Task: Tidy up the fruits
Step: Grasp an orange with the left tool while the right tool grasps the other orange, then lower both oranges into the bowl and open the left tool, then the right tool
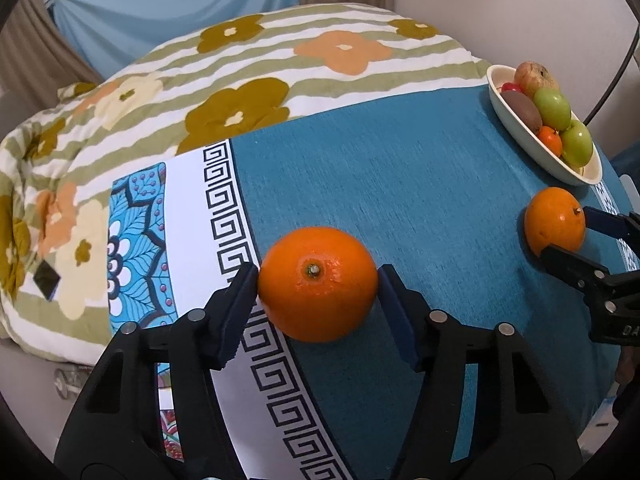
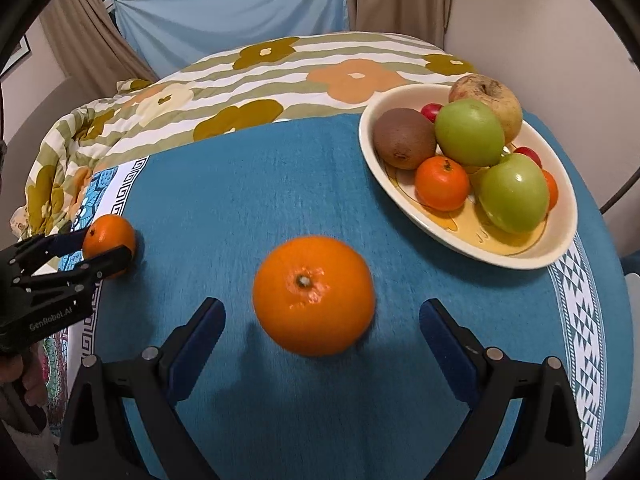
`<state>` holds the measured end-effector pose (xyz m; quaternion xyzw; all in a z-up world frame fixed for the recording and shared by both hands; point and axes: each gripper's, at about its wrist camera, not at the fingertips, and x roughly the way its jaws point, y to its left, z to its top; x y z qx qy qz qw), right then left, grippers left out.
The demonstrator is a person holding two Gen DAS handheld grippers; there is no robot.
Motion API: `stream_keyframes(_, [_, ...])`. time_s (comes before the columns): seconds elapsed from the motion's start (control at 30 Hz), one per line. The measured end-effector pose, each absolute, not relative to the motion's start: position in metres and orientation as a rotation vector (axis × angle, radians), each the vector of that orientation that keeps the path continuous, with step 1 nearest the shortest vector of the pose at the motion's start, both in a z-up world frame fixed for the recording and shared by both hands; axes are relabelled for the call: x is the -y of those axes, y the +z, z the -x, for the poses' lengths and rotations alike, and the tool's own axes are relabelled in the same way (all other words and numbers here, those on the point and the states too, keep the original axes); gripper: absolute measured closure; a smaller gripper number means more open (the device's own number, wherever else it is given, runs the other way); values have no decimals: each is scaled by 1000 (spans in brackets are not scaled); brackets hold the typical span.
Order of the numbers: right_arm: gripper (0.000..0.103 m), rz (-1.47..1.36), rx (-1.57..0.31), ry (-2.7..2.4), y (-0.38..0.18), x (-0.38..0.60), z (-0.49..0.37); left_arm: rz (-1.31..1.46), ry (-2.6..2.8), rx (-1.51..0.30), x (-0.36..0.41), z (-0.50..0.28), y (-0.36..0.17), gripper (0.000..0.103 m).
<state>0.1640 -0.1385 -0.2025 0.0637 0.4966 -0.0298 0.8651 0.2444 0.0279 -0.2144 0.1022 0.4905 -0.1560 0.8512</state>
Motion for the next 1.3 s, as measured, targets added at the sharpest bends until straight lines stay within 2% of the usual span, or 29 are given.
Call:
stream_keyframes(0.17, [26, -121, -1053, -46, -206, 137, -170, -215, -325, -1036, -27, -244, -214, 38])
stream_keyframes(0.33, [29, -120, -1054, -39, -207, 137, -171, -206, -327, -1042, -28, -243, -214, 38])
stream_keyframes(0.5, [45, -113, -1062, -34, -208, 136, -173, -198, -333, -1049, -31, -239, -213, 38])
stream_keyframes(0.9, [46, -148, -1026, -45, -183, 144, -159, -187, -350, -1025, -32, -224, -187, 39])
stream_keyframes(1.3, [46, -159, -956, -80, -122, 180, -123, -180, -450, -914, 15, -206, -117, 39])
